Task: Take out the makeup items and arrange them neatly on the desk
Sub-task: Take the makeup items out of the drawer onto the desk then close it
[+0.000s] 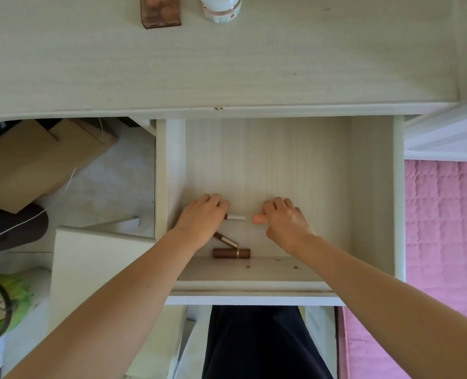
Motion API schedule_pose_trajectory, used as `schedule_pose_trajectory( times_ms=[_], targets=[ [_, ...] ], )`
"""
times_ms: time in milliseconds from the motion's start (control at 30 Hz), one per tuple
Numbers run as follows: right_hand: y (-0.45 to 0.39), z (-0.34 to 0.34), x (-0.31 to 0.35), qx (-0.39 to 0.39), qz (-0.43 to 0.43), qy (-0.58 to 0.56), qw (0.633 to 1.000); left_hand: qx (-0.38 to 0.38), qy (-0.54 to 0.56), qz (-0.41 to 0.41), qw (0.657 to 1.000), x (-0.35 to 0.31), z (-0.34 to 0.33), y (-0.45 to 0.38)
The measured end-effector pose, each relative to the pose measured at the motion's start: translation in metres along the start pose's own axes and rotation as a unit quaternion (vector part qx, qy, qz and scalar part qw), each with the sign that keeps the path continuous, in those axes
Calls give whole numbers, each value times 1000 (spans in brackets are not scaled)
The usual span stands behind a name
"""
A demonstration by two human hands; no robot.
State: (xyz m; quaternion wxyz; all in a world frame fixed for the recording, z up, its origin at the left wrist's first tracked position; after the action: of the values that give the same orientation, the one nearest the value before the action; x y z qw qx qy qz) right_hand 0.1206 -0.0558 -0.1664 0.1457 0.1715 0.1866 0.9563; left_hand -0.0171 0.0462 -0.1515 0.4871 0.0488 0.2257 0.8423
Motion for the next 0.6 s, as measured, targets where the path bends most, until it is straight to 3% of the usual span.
schedule_pose_trajectory(
  times_ms=[167,333,433,600],
  targets=[
    [8,2,3,40,3,-44,998,7,108,45,993,8,4,2],
    [17,-2,25,86,39,-86,992,35,245,113,962,7,-4,-1],
    [21,-5,43,84,86,-87,989,46,230,125,964,8,-9,1],
    [23,-19,59,144,82,-99,981,68,156,100,980,6,-16,8]
  ],
)
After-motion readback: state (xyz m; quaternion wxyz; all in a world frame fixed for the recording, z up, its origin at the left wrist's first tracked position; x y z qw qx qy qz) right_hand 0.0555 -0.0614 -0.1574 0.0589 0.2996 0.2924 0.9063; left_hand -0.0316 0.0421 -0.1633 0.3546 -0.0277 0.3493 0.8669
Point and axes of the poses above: each hand's wrist, its own y-axis away from the middle knuckle, its own z-axis out of the back of the hand, x = y × z, the point moved 5 cm from there along -y, towards the middle knuckle, and after that the axes turned 9 degrees about -x, right-handed, at the moved point
